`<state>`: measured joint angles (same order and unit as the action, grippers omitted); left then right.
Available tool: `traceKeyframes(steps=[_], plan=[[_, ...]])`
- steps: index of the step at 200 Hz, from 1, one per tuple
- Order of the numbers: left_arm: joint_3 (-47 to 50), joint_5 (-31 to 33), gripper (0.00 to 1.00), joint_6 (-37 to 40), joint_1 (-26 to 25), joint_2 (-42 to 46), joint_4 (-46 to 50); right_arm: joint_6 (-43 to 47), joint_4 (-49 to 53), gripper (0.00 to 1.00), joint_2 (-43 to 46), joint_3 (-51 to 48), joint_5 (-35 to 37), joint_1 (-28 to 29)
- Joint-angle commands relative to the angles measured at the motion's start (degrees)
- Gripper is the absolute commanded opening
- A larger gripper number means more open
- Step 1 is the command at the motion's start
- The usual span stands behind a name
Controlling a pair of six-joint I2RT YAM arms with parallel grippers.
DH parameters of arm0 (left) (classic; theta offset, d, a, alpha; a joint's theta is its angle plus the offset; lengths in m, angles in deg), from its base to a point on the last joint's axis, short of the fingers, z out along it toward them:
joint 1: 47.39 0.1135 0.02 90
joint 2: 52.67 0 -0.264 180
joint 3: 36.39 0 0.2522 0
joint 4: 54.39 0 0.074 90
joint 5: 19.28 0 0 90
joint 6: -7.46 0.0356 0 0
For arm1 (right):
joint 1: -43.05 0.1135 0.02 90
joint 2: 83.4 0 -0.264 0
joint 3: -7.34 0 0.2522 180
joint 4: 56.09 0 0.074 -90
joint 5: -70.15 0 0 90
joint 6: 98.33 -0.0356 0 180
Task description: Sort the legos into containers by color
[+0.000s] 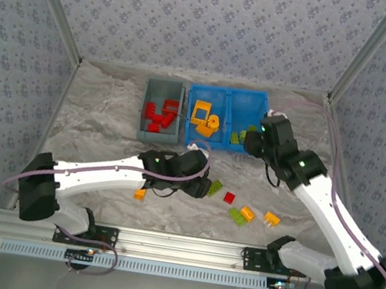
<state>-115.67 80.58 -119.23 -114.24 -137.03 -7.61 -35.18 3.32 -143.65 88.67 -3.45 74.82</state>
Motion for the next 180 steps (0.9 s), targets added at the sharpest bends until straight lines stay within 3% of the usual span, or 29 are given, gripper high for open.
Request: traceKeyframes(steps=[1, 50, 99, 122, 180], plan=[[-4.71, -4.1, 0.71, 4.36, 0.13, -2.35, -0.18, -5.0, 9.27, 0.54, 5.71, -1.86, -1.49, 0.36], [-8.48, -6.03, 0.71, 6.78, 0.14, -7.31, 0.1, -8.35, 16.6, 0.55, 11.49, -1.01, -5.77, 0.4], [-15.38, -10.85, 0.57, 3.01, -1.6, -16.49, -1.11, -10.83, 22.5, 0.55, 15.95, 3.13, -1.27, 0.42], [-19.96, -9.95, 0.52, -0.57, -2.98, -21.94, 0.78, -11.17, 22.73, 0.55, 19.26, 3.58, -0.19, 0.43], [-26.82, -7.51, 0.55, -6.9, -4.06, -31.6, 4.73, -7.75, 17.33, 0.6, 27.07, 2.02, -2.05, 0.4]])
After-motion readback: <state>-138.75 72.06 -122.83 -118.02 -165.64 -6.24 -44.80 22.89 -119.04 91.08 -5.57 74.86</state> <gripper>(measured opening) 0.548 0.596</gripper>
